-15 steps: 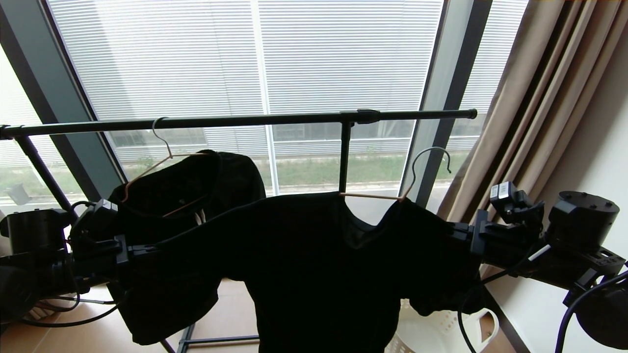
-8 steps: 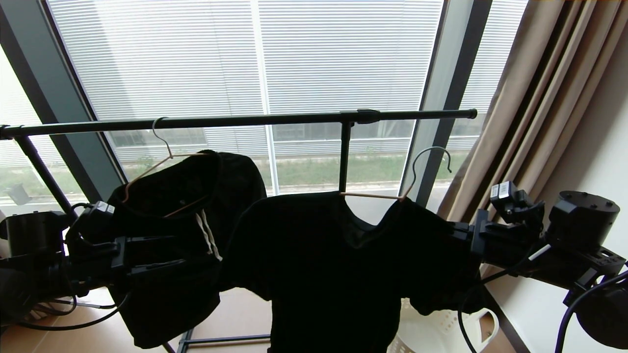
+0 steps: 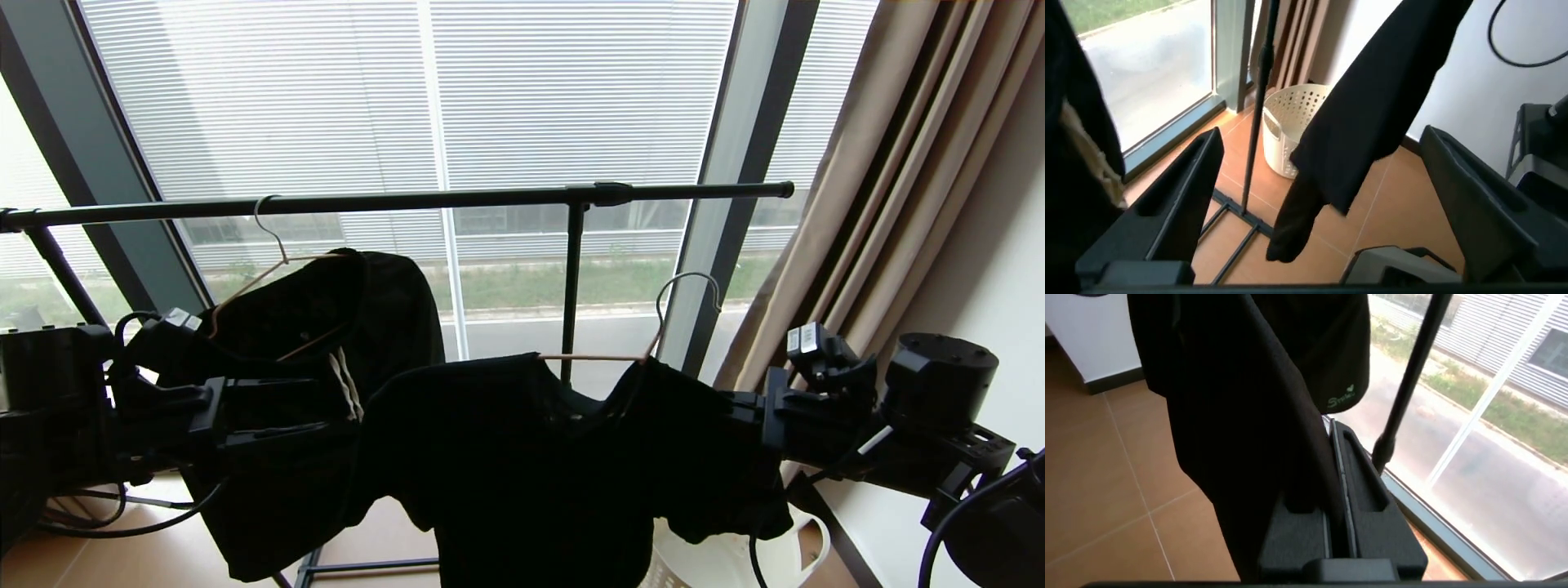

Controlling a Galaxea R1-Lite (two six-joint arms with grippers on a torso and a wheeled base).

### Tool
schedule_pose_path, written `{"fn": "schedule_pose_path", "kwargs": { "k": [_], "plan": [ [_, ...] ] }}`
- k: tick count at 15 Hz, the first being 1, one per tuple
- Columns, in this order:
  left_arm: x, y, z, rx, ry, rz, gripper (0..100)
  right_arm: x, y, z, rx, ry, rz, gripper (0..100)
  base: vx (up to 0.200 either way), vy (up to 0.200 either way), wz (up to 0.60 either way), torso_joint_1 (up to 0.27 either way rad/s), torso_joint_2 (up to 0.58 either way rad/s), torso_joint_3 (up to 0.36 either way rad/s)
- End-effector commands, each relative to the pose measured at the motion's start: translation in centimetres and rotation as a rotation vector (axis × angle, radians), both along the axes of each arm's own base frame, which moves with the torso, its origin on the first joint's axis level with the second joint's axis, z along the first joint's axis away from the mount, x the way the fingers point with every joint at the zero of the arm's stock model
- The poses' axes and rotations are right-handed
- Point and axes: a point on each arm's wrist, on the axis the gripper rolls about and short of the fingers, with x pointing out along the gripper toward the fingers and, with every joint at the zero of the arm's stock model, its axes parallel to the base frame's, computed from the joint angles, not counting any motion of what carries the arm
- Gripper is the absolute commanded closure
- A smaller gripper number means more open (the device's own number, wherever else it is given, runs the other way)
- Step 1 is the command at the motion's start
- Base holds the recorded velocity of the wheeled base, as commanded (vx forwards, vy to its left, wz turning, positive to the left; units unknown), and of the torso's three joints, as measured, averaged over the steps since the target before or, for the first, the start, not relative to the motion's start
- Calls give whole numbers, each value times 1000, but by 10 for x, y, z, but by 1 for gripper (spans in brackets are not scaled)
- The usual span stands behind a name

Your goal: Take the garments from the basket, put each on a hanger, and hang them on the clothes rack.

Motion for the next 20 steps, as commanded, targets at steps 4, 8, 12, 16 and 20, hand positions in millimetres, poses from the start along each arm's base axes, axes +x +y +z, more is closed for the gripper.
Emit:
{"fn": "schedule_pose_path", "kwargs": {
  "k": [4, 8, 12, 16, 20],
  "plan": [
    [-24, -55, 83, 36, -79, -102, 0, -3, 20, -18, -27, 47, 73, 100, 0, 0, 0, 0, 0, 0],
    [-27, -67, 101, 108, -37, -156, 0, -4, 26, -23, -51, 40, 74, 100, 0, 0, 0, 0, 0, 0],
    [-18, -92, 82, 310, -75, -138, 0, -6, 30, -21, -51, 36, 87, 100, 0, 0, 0, 0, 0, 0],
    [-5, -102, 58, 367, -105, -218, 0, -11, 35, -22, -54, 36, 110, 100, 0, 0, 0, 0, 0, 0],
    [-3, -118, 49, 329, -112, -307, 0, -11, 35, -22, -54, 37, 112, 100, 0, 0, 0, 0, 0, 0]
  ]
}}
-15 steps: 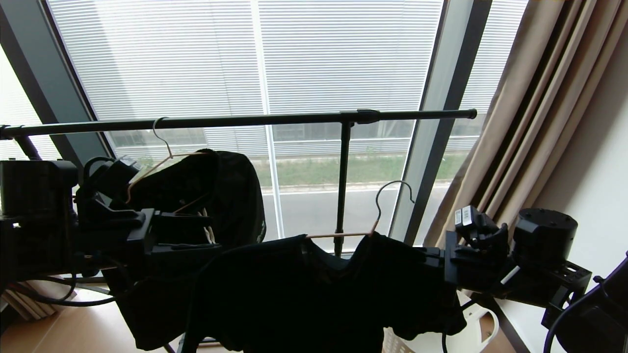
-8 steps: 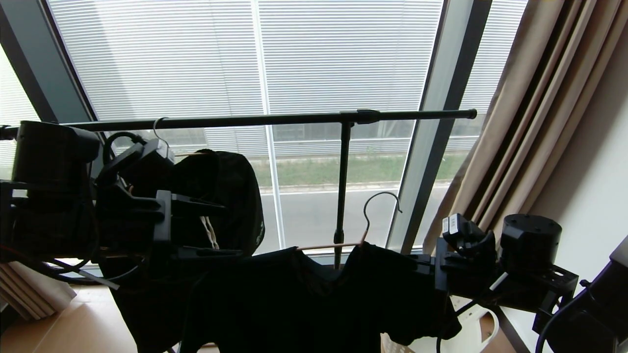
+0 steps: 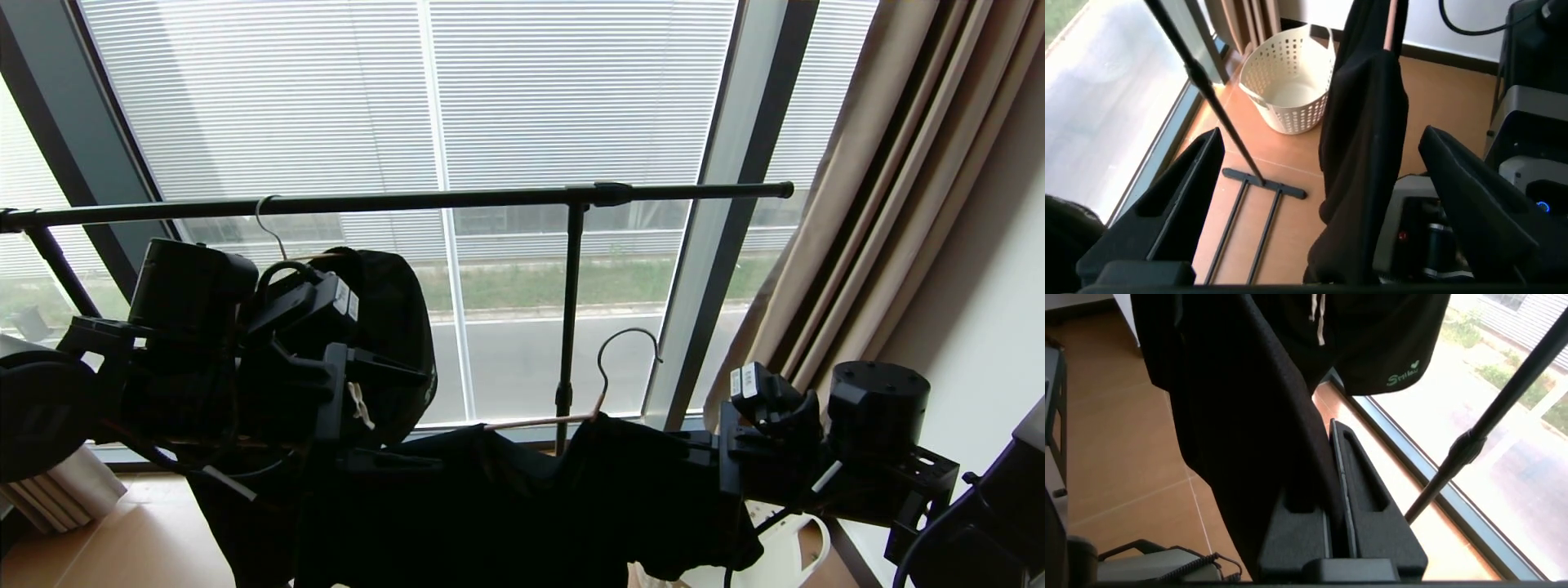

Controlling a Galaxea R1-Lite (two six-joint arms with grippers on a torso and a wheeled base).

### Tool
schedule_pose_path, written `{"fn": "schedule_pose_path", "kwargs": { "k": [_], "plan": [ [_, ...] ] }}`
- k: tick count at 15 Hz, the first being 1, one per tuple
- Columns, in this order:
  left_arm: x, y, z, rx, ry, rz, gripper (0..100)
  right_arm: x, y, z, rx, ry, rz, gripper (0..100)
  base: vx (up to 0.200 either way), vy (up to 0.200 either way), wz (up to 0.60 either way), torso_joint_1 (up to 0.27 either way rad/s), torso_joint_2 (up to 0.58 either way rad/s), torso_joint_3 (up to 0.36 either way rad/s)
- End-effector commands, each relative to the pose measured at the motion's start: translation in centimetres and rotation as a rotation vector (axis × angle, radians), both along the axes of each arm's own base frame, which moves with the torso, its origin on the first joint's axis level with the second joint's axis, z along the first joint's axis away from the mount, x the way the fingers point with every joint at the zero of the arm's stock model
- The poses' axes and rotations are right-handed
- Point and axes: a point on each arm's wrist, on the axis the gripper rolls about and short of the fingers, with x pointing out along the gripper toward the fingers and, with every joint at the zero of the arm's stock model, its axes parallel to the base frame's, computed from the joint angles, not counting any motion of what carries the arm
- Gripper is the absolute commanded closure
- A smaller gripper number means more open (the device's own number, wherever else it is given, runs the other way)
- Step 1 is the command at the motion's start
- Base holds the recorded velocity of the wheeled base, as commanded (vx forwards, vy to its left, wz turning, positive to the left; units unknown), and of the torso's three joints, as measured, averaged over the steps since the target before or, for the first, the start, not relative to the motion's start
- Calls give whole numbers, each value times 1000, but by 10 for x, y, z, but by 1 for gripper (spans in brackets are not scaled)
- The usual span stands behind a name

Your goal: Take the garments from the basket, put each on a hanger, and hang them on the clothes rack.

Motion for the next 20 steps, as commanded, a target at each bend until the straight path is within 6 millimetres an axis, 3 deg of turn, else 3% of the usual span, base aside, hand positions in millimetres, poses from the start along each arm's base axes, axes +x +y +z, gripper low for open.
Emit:
{"fn": "schedule_pose_path", "kwargs": {
  "k": [1, 12, 13, 20],
  "plan": [
    [3, -10, -8, 0, 17, -35, 0, -2, 3, 1, 2, -2, 13, 100, 0, 0, 0, 0, 0, 0],
    [6, -29, -18, 11, 56, -90, 0, -8, 9, 6, 2, -19, 17, 100, 0, 0, 0, 0, 0, 0],
    [6, -29, -19, 10, 61, -88, 100, -9, 8, 8, 3, -24, 17, 100, 0, 0, 0, 0, 0, 0],
    [6, -26, -20, 1, 52, -79, 100, -10, 7, 13, 10, -37, 12, 100, 0, 0, 0, 0, 0, 0]
  ]
}}
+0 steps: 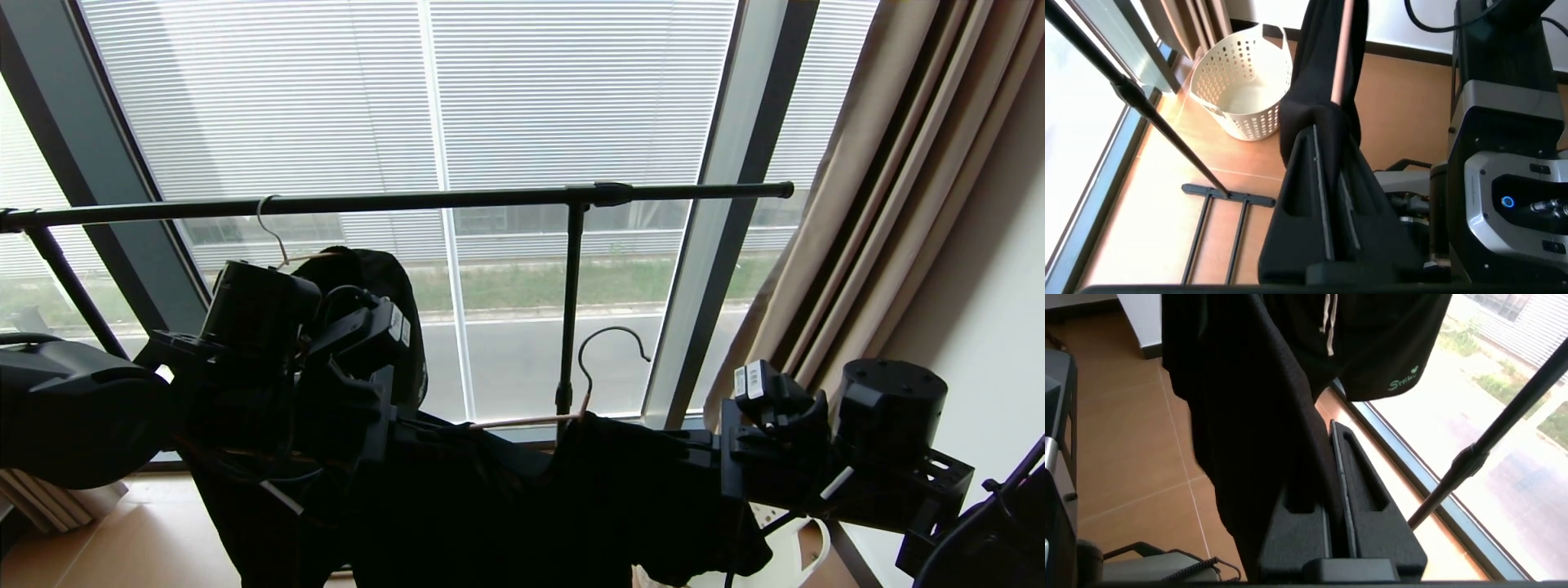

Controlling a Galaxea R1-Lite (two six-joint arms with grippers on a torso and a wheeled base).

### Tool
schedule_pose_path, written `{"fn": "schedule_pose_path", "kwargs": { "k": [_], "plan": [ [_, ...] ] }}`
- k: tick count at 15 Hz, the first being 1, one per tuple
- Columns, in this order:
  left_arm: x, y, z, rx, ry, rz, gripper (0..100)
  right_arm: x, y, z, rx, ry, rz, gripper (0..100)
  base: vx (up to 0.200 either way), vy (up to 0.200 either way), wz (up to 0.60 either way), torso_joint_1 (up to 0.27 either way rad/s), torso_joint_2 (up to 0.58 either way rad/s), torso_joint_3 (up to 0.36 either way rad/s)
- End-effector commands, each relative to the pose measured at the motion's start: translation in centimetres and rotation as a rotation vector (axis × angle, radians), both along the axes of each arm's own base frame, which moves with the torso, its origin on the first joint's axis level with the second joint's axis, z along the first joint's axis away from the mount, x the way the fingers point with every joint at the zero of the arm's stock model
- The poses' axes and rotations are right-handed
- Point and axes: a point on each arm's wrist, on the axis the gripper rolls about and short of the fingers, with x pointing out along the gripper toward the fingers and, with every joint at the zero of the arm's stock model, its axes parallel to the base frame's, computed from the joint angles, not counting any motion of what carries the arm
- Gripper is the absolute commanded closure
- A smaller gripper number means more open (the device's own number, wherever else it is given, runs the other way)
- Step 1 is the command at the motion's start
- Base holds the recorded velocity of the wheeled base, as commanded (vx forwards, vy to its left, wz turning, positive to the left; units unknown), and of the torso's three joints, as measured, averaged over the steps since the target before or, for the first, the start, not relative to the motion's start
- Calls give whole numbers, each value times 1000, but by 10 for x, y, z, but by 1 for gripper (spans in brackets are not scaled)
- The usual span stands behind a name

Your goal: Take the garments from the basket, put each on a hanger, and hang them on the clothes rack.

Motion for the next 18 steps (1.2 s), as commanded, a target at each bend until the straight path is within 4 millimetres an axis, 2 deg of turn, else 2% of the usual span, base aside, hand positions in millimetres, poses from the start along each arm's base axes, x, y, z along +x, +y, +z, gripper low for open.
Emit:
{"fn": "schedule_pose_path", "kwargs": {
  "k": [1, 6, 7, 9, 11, 15, 18],
  "plan": [
    [0, 1, -2, -3, -5, 5, 100, 0, -1, 1, 1, -3, 1, 100, 0, 0, 0, 0, 0, 0],
    [0, 11, -6, -15, -1, 26, 100, 0, -6, 4, 4, -13, -17, 100, 0, 0, 0, 0, 0, 0],
    [-2, 15, -4, -21, -3, 31, 100, 0, -7, 5, 5, -17, -19, 0, 0, 0, 0, 0, 0, 0],
    [-3, 18, -3, -23, -7, 40, 100, -2, -7, 4, 2, -13, -20, 0, 0, 0, 0, 0, 0, 0],
    [-6, 26, 1, -28, -18, 66, 100, 1, -17, 0, -33, -59, -32, 0, 0, 0, 0, 0, 0, 0],
    [-13, 42, 9, -64, -27, 92, 100, 4, -26, 3, -27, -72, -61, 0, 0, 0, 0, 0, 0, 0],
    [-18, 62, 14, -89, -43, 139, 100, 9, -27, -3, -34, -54, -68, 0, 0, 0, 0, 0, 0, 0]
  ]
}}
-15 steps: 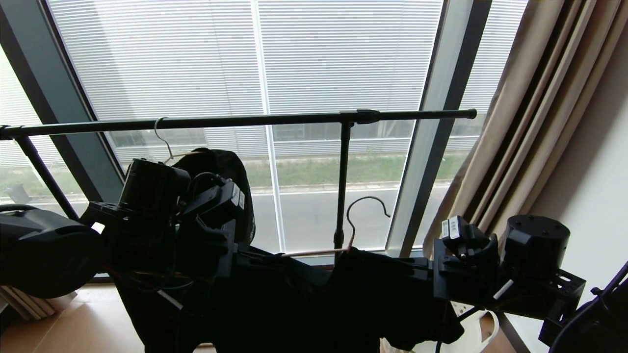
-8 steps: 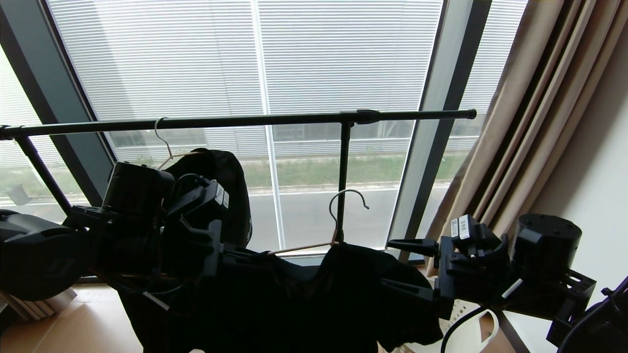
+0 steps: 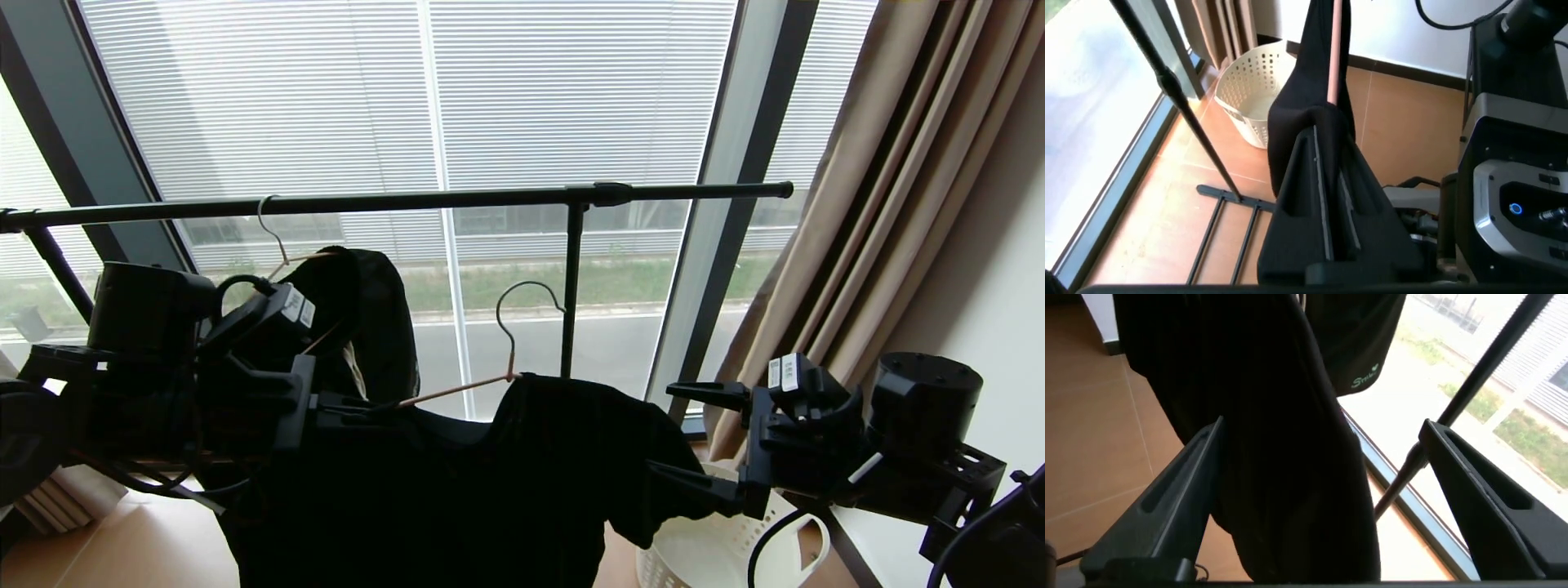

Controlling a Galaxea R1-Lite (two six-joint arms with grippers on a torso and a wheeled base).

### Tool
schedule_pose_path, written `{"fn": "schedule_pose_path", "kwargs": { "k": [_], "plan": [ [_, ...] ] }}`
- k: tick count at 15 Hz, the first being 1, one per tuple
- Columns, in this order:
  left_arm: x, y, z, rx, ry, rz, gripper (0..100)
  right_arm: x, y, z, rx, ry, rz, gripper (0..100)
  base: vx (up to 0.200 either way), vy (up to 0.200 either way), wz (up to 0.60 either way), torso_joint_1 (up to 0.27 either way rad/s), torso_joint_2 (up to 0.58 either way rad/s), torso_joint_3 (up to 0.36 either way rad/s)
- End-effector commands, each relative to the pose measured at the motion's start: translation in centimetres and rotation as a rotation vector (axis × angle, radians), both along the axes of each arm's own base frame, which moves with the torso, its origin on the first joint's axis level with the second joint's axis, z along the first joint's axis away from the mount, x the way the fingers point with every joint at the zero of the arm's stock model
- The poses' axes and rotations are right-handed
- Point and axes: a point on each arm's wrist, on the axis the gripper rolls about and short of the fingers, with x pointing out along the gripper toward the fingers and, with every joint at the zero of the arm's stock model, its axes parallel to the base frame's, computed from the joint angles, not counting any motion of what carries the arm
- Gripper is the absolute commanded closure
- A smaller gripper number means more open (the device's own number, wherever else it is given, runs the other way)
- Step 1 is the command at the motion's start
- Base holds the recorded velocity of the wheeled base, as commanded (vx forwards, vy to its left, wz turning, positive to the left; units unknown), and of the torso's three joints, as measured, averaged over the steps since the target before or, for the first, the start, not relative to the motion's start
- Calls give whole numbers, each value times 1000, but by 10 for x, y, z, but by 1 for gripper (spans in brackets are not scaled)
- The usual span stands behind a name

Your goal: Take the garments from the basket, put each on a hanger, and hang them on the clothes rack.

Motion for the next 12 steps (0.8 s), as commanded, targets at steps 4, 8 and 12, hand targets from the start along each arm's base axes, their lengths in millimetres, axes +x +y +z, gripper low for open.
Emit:
{"fn": "schedule_pose_path", "kwargs": {
  "k": [4, 8, 12],
  "plan": [
    [-13, 17, 9, -23, -32, 40, 100, 12, 0, -17, -16, 50, -14, 0, 0, 0, 0, 0, 0, 0],
    [-17, 18, 11, -25, -44, 43, 100, 23, -7, -29, -25, 81, -48, 0, 0, 0, 0, 0, 0, 0],
    [-18, 19, 13, -28, -45, 47, 100, 29, -11, -42, -36, 116, -65, 0, 0, 0, 0, 0, 0, 0]
  ]
}}
